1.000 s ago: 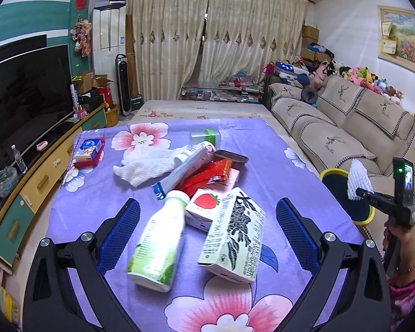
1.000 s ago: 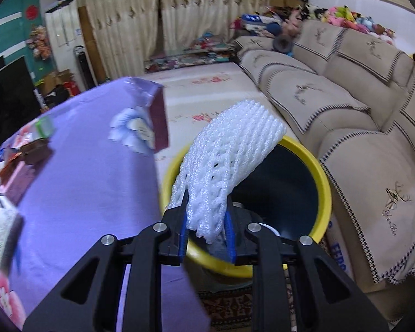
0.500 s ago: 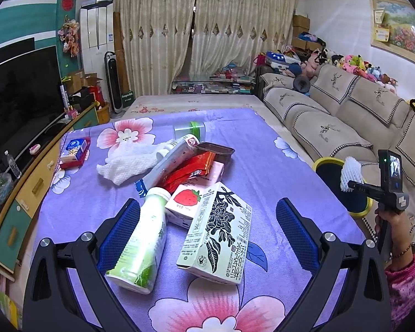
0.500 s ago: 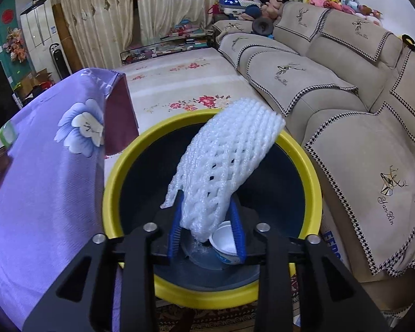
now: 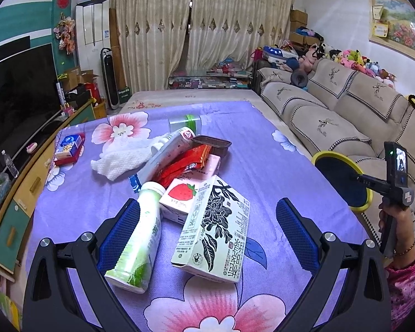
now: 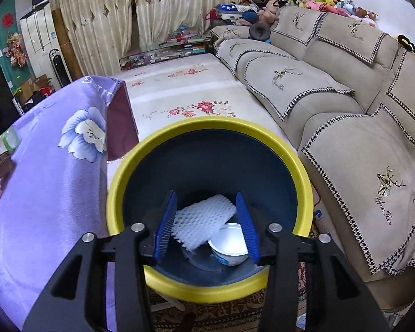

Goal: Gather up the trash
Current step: 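Grasp the white tea carton with the left gripper and lift it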

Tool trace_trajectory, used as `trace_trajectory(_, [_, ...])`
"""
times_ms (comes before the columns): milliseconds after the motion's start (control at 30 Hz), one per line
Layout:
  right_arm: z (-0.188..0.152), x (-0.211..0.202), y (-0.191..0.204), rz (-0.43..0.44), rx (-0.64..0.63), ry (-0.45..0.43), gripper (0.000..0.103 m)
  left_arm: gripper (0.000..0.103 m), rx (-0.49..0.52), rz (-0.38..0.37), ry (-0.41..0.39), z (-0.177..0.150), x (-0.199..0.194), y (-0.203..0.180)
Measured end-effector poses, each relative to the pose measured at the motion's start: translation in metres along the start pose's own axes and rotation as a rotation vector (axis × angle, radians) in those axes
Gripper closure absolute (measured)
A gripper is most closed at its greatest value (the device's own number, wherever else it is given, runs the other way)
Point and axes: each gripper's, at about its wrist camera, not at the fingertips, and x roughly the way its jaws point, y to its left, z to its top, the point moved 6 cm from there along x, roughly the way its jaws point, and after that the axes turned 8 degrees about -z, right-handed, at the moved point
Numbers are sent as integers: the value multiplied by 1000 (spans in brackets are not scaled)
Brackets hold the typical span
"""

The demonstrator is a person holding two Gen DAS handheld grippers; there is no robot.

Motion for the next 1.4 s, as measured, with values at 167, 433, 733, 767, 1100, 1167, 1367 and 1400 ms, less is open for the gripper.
trace_trajectory(167, [0,-18,7,25,-12,-22,57,6,5,-11,39,-5,18,0])
trace_trajectory(433, [8,-36,11,50,-20,-58,55,6,26,-26,119,-16,52,-4])
trace_trajectory(733, [8,-38,12,61,-17,-59,54,6,68,-70,185,-24,73,-17])
trace_trajectory(767, [8,-38,12,61,-17,-59,54,6,77,-80,190,-24,74,-20])
trace_trajectory(1100, [8,-41,11,70,-4,-71,54,6,161,-124,163,-20,67,-52])
trace_trajectory(1167, [8,-42,11,72,-2,-73,54,6,181,-154,161,-20,64,-62])
trace_trajectory(1367, [7,-43,9,77,2,-75,54,6,178,-173,163,-19,59,-68])
trace_trajectory(1400, [7,-43,8,78,3,-76,54,6,174,-157,163,-19,59,-65])
